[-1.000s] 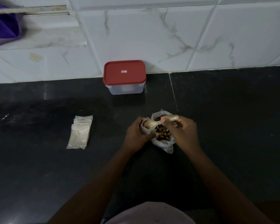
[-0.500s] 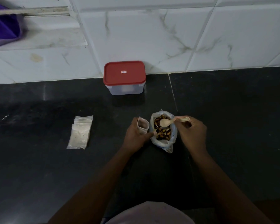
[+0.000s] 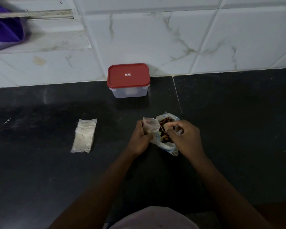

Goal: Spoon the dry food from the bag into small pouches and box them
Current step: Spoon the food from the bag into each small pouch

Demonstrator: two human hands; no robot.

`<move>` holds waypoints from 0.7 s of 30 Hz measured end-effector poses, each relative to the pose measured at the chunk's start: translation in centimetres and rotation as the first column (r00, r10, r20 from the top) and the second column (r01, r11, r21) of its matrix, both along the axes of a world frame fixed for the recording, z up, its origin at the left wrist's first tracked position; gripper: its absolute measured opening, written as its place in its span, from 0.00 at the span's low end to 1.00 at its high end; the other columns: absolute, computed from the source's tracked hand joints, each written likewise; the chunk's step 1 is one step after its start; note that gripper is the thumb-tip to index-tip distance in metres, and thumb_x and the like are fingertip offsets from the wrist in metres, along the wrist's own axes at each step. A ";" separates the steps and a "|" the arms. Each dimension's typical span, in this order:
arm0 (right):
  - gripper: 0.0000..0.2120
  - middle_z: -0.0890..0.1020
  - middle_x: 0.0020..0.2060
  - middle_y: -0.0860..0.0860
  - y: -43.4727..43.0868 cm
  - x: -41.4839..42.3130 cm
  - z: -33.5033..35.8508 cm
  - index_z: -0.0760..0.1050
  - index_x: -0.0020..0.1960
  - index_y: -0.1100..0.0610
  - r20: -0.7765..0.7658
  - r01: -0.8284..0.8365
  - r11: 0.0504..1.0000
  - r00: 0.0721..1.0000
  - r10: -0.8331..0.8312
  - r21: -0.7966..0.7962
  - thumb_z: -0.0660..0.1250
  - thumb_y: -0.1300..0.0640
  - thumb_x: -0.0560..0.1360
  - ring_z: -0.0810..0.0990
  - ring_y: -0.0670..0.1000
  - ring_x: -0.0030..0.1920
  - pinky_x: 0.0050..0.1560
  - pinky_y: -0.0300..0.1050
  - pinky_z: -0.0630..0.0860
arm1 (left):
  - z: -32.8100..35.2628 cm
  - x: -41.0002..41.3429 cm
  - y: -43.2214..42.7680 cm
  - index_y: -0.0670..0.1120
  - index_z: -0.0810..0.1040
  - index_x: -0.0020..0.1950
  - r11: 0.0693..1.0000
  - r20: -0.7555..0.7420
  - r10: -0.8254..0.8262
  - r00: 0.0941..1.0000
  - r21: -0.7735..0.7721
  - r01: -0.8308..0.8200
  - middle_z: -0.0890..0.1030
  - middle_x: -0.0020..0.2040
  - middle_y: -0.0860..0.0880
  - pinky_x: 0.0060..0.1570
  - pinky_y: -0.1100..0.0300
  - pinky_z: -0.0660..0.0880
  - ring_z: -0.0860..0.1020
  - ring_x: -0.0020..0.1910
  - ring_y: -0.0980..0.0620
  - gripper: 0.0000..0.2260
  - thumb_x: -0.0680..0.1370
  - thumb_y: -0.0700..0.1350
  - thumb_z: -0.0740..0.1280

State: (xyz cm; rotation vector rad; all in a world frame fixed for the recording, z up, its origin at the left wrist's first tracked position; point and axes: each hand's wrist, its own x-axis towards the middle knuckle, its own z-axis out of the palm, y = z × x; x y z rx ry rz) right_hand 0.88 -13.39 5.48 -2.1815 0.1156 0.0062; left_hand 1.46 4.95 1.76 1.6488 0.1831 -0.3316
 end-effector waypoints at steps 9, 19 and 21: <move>0.13 0.88 0.44 0.45 3.1 1.7 0.1 0.84 0.56 0.49 -0.176 0.083 0.920 0.984 -0.016 0.383 0.76 0.62 0.74 0.87 0.44 0.47 0.50 0.45 0.84 | 1.7 -0.6 1.7 0.44 0.75 0.65 1.000 0.020 0.022 1.000 -0.015 -0.021 0.82 0.60 0.48 0.56 0.54 0.82 0.81 0.60 0.50 0.20 0.75 0.35 0.74; 0.11 0.88 0.47 0.52 5.1 2.3 0.2 0.84 0.58 0.57 -0.276 0.105 0.773 0.957 0.093 0.626 0.73 0.65 0.76 0.87 0.46 0.48 0.43 0.37 0.80 | 3.8 -1.2 5.1 0.45 0.83 0.55 0.975 0.000 0.107 0.994 -0.194 -0.105 0.86 0.47 0.45 0.44 0.57 0.84 0.85 0.46 0.49 0.10 0.85 0.45 0.62; 0.11 0.88 0.49 0.52 5.6 2.3 0.3 0.83 0.58 0.58 -0.289 0.107 0.754 0.951 0.113 0.648 0.72 0.66 0.77 0.87 0.49 0.51 0.45 0.41 0.82 | 3.6 -1.2 5.6 0.45 0.83 0.55 0.987 0.071 0.107 0.992 -0.131 -0.097 0.86 0.49 0.44 0.47 0.52 0.84 0.86 0.48 0.47 0.10 0.84 0.46 0.63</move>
